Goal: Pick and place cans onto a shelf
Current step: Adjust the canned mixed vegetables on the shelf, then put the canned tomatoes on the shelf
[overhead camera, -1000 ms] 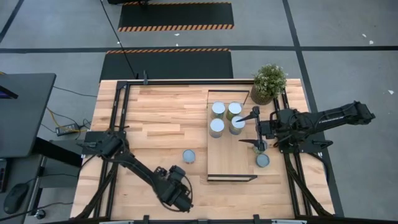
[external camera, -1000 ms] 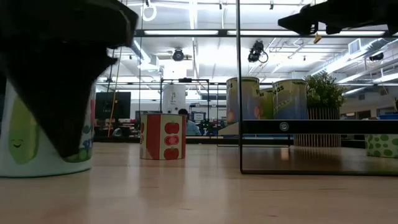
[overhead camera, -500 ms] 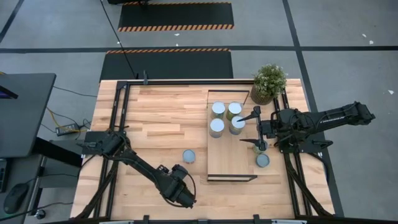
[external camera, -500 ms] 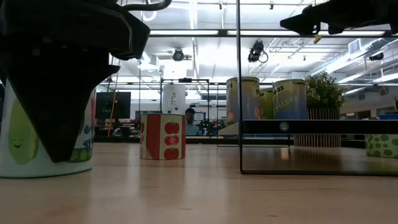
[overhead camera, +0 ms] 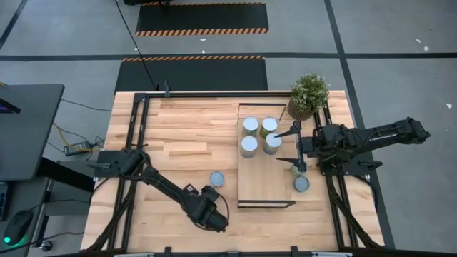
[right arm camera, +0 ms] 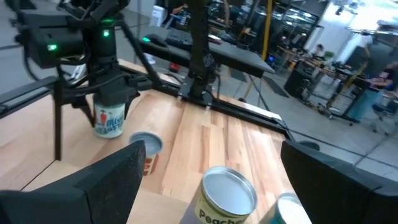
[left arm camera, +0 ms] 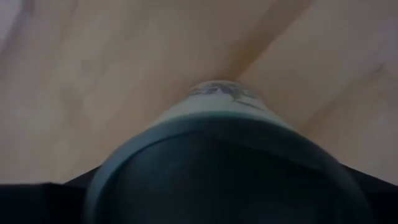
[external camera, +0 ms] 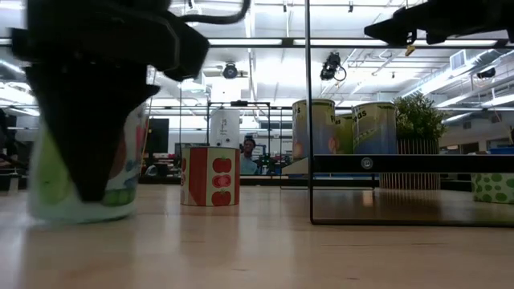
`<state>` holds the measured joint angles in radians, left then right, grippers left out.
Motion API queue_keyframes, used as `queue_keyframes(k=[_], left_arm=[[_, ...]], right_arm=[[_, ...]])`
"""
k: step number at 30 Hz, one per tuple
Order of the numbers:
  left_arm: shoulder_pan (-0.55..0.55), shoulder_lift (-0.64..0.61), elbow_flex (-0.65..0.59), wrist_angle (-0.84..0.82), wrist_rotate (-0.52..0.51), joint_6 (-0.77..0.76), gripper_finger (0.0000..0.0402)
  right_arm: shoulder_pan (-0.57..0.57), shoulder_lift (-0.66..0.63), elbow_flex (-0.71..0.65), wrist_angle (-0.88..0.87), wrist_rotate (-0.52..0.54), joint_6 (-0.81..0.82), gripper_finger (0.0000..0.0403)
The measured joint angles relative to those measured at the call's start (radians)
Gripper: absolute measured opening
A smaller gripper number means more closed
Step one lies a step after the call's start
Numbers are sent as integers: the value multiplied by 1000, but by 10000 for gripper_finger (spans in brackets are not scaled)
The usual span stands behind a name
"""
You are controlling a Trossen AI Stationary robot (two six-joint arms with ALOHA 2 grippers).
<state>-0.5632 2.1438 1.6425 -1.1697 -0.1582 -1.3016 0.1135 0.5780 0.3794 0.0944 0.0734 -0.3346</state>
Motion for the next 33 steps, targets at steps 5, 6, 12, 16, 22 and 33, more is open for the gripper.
queue_keyframes(k=[5, 6, 12, 16, 22, 33], left_arm=[[37, -7, 0, 8, -5, 97, 322], [43, -7, 0, 16, -4, 116, 328], [62, -13, 0, 66, 46, 188, 372], [63, -17, 7, 66, 76, 196, 396], [61, -28, 115, 24, 44, 195, 396], [130, -30, 260, -166, -45, 233, 396]], right_arm=[[0, 0, 0, -12, 29, 46, 382], [0, 4, 0, -15, 16, 51, 382], [0, 31, 0, -21, 8, 73, 382], [0, 32, 0, -21, 8, 87, 382], [8, 32, 0, -23, 8, 115, 382], [29, 33, 0, -22, 6, 111, 382]])
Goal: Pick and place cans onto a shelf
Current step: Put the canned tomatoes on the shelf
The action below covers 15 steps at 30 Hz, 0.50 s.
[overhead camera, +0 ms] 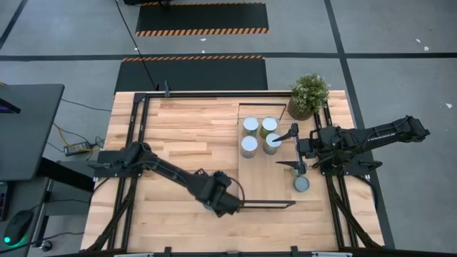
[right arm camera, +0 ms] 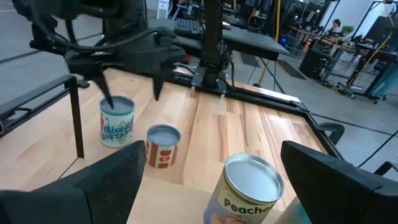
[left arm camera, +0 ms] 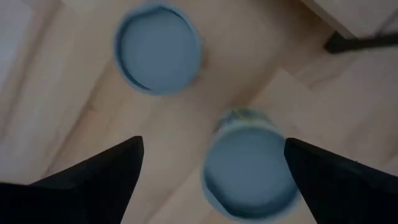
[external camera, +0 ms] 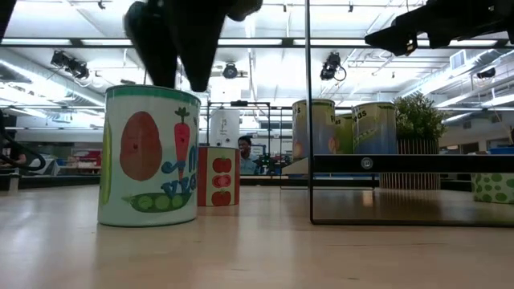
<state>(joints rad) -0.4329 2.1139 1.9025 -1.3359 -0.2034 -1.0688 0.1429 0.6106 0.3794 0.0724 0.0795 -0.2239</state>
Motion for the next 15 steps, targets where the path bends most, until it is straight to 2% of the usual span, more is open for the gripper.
queue_keyframes(k=[6, 15], left_arm=[[93, 0, 11, 0, -10, 60, 396], [170, 0, -69, 50, -14, 238, 396]], right_arm=[[0, 0, 0, -1, 0, -7, 382], [0, 0, 0, -18, 1, -14, 382]])
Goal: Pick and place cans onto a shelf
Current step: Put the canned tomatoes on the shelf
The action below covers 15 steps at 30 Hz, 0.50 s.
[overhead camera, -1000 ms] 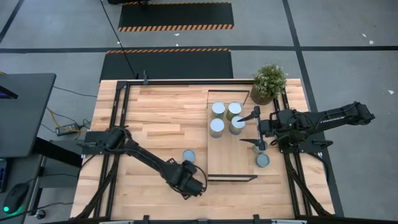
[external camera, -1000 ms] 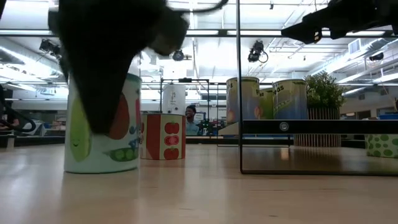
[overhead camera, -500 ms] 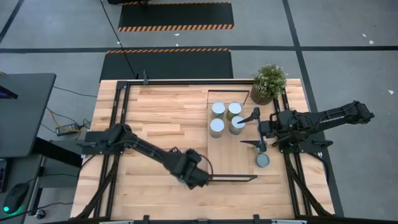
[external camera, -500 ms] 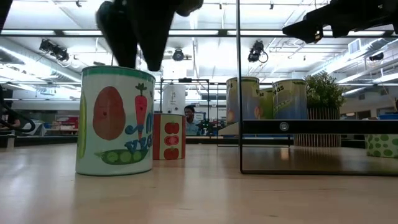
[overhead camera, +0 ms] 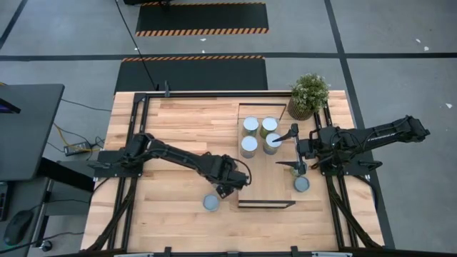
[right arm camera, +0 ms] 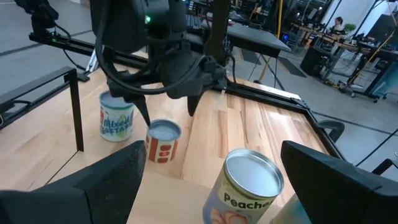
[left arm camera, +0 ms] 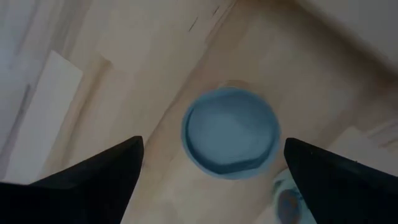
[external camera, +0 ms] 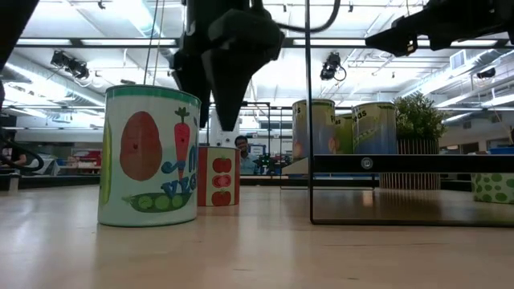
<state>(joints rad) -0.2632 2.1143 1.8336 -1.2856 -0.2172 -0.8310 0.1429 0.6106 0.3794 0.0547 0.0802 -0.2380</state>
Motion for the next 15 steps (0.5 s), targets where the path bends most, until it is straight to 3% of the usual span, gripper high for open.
queue_keyframes(k=[15], left_arm=[[31, -14, -86, 106, 74, 54, 396]], right_arm=[[0, 0, 0, -3, 0, 10, 382]])
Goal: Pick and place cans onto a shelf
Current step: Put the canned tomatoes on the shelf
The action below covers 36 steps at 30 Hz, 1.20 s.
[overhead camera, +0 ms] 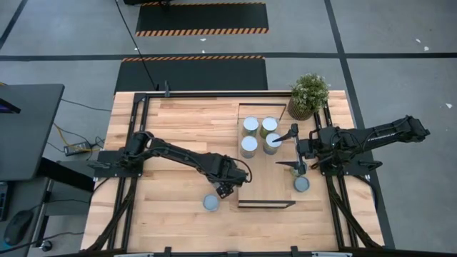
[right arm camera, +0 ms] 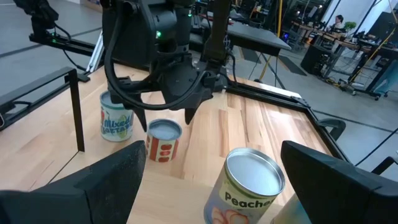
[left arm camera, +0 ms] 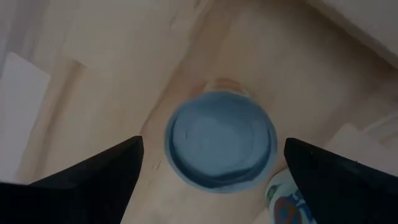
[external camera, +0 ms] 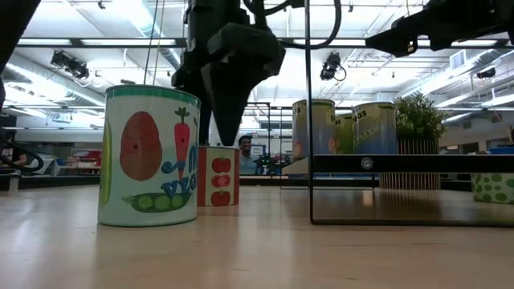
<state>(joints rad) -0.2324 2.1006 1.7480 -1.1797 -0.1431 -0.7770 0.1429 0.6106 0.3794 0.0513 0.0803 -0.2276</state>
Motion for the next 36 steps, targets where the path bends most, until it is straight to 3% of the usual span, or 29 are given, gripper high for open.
queue_keyframes(k=[20, 26, 36], left_arm=[[7, 0, -1, 21, 128, 68, 396], [29, -1, 29, -28, 298, 38, 396], [19, -2, 71, -49, 256, 58, 396]], right_arm=[[0, 0, 0, 8, -3, 1, 382], [0, 0, 0, 9, -6, 0, 382], [0, 4, -36, 104, -50, -3, 382]])
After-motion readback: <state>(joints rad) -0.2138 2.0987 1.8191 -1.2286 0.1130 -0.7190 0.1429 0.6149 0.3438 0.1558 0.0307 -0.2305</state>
